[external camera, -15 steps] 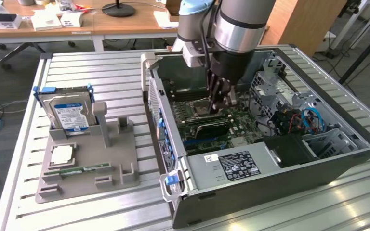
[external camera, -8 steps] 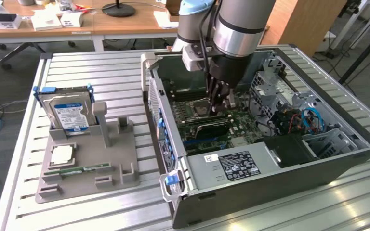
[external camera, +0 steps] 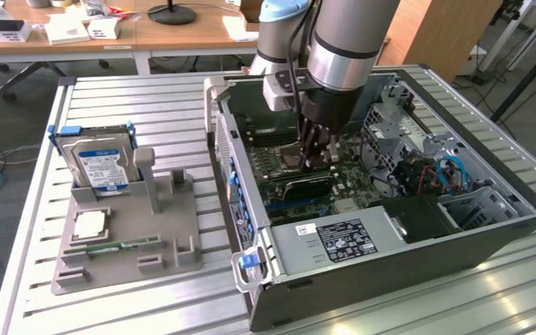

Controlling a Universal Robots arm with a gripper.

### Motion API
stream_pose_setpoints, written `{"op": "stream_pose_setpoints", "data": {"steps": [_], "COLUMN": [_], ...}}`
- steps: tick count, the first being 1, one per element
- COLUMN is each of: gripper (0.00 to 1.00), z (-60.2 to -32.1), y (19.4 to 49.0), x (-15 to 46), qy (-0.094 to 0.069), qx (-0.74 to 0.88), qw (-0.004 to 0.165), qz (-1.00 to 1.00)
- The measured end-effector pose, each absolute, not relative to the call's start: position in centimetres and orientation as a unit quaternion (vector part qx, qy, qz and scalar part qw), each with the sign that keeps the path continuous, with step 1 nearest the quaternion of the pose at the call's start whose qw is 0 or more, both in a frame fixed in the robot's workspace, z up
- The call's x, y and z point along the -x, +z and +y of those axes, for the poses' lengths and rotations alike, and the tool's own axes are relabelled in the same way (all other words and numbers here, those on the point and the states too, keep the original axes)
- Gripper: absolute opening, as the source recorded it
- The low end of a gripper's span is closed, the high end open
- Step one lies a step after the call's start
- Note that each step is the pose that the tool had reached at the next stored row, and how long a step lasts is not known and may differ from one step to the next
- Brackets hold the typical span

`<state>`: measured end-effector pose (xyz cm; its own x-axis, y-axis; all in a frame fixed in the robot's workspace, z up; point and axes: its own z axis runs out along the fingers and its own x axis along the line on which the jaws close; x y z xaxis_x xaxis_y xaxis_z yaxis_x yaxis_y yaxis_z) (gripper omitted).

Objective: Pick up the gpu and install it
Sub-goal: 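Press down on the gpu until it lock into place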

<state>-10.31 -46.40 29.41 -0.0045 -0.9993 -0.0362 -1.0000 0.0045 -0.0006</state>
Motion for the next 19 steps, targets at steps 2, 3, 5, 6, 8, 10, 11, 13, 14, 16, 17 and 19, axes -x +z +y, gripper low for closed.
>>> {"op": "stream_pose_setpoints", "data": {"steps": [2, 3, 5, 6, 8, 10, 11, 13, 14, 16, 17, 19], "gripper": [0.1, 0.1, 0.1, 0.1, 0.1, 0.1, 0.1, 0.1, 0.1, 0.1, 0.1, 0.1], "z": [-46.4, -46.4, -46.4, -46.4, -46.4, -46.4, -46.4, -46.4, -46.4, -46.4, -46.4, -46.4], "y": [29.2, 29.1, 28.9, 28.9, 28.9, 28.8, 28.7, 28.6, 28.5, 28.5, 28.4, 28.1], "x": [10.3, 10.3, 10.3, 10.3, 10.3, 10.4, 10.4, 10.4, 10.4, 10.4, 10.4, 10.4], "qy": [0.013, 0.013, 0.013, 0.013, 0.013, 0.013, 0.013, 0.013, 0.012, 0.012, 0.012, 0.012], "qx": [0.705, 0.705, 0.705, 0.705, 0.705, 0.705, 0.705, 0.705, 0.705, 0.705, 0.705, 0.705], "qw": [0.013, 0.013, 0.013, 0.013, 0.013, 0.013, 0.013, 0.013, 0.013, 0.013, 0.013, 0.013], "qz": [0.709, 0.709, 0.709, 0.709, 0.709, 0.709, 0.709, 0.709, 0.709, 0.709, 0.709, 0.709]}}
